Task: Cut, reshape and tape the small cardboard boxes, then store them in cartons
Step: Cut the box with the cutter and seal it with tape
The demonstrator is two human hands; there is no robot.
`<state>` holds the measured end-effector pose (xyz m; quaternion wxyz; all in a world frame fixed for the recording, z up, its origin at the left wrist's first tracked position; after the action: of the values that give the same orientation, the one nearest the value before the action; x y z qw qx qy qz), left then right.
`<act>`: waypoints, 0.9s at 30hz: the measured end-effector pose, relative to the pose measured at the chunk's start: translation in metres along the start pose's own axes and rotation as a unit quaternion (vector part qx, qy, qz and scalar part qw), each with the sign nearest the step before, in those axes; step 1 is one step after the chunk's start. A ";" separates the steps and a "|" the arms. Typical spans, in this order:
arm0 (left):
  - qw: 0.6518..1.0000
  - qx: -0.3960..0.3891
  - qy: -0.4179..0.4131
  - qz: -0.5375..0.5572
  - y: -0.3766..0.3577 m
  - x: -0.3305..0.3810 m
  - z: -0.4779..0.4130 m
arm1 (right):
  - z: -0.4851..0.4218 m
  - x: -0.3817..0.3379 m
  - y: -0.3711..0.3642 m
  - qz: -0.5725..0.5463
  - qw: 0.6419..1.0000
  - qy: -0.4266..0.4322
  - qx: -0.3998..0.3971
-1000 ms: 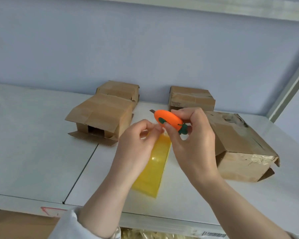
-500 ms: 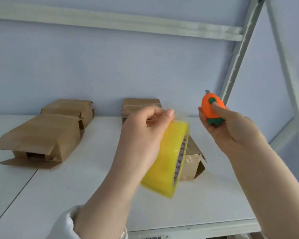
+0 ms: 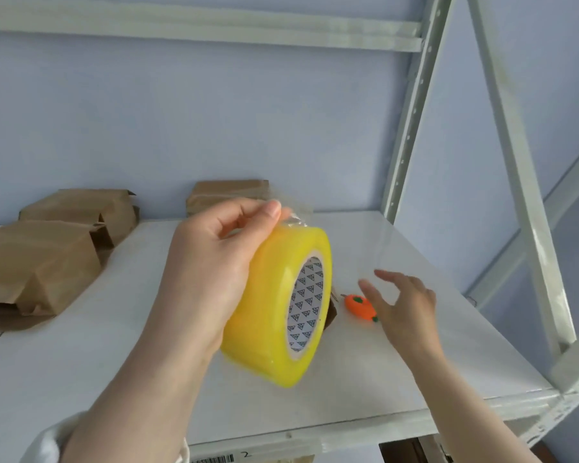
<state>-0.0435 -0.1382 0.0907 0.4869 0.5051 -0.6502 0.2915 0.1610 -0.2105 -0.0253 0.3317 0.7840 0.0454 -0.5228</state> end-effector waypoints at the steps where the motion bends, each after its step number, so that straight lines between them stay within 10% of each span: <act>1: 1.000 0.008 0.000 0.007 -0.005 0.002 -0.001 | 0.012 -0.018 0.008 -0.112 0.993 0.042 -0.019; 3: 0.999 0.035 -0.003 0.025 -0.015 0.003 -0.006 | 0.042 -0.058 0.017 -0.255 0.948 0.149 -0.120; 7: 0.994 0.102 -0.010 0.044 -0.032 0.007 -0.021 | 0.059 -0.087 0.003 -0.140 0.927 0.323 -0.132; 27: 0.984 -0.143 0.083 0.062 -0.009 -0.033 -0.139 | 0.005 -0.132 -0.027 -0.225 0.937 0.170 -0.205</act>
<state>0.0129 -0.0075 0.1089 0.5872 0.3633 -0.6727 0.2658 0.0867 -0.1557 0.0729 0.3464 0.7451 0.3828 -0.4222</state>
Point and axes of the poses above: each hand's wrist, its own z-axis away from the middle knuckle, its own y-axis out of the back of the hand, x = y × z, the point moved 2 cm from there along -z, towards the middle knuckle, and after that the axes turned 6 degrees about -z, right-handed, at the moved point
